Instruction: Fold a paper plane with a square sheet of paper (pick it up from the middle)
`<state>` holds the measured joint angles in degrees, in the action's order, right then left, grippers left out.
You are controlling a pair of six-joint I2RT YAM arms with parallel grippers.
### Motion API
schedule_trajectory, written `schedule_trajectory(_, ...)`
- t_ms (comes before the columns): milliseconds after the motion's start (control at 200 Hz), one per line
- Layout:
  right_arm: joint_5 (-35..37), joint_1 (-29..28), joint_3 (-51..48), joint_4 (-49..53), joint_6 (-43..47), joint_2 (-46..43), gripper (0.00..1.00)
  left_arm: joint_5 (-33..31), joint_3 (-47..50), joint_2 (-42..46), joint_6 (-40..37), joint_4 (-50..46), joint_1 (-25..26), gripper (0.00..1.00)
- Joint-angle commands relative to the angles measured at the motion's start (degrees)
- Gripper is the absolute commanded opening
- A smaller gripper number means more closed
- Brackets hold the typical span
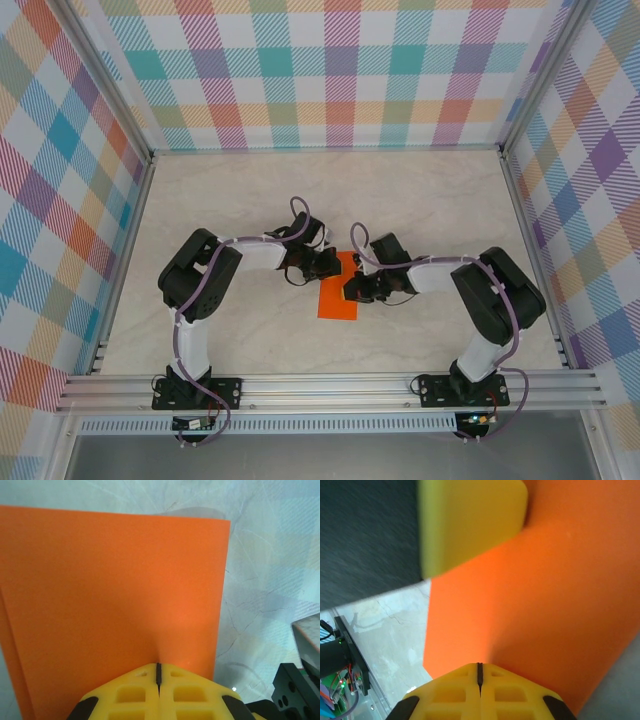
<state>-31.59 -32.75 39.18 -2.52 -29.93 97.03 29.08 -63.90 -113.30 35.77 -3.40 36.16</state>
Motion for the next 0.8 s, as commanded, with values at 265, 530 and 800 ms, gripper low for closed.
schedule_trajectory(265,0.84,-3.99,-12.96,0.32,-3.64,-8.11,0.0,-9.46,1.61,-2.5,0.87,-8.15,0.31,0.0)
schedule_trajectory(530,8.3,-4.78,-7.67,12.13,-3.89,-17.9,0.0,-7.65,-0.54,-2.81,-0.95,-8.6,0.31,0.0)
schedule_trajectory(800,14.96,-0.29,7.71,14.61,-3.69,-8.95,0.0,-4.35,-4.05,-0.6,-1.66,-8.86,0.31,0.0)
